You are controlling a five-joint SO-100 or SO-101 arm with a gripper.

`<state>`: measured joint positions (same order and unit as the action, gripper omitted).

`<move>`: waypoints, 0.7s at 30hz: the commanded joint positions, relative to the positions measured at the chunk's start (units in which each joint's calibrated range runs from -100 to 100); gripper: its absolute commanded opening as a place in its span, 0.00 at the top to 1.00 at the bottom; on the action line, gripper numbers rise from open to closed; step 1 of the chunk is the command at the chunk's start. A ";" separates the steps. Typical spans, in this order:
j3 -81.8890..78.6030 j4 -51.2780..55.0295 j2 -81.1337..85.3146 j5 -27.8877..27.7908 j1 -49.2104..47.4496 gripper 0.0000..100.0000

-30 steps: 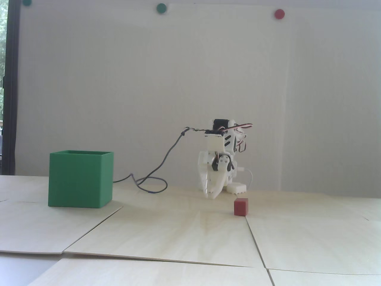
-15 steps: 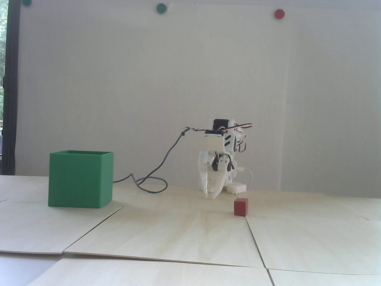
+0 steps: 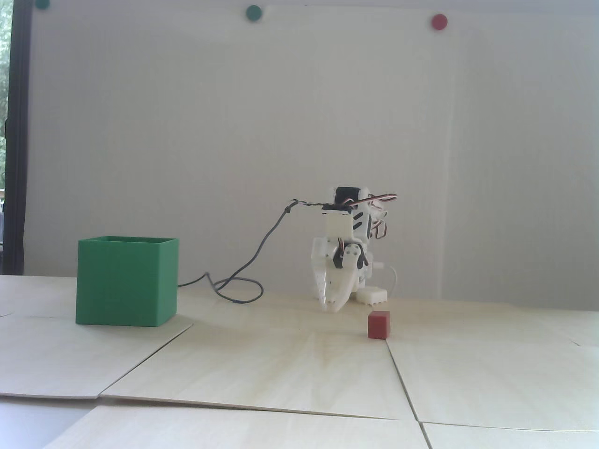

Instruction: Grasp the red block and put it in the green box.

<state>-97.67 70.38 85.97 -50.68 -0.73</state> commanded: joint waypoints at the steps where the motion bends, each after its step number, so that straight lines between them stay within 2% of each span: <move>1: -0.73 0.27 -0.02 0.13 -0.28 0.98; 21: -0.73 2.97 -0.89 -0.23 -0.44 0.98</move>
<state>-97.67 72.13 85.97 -50.68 -0.73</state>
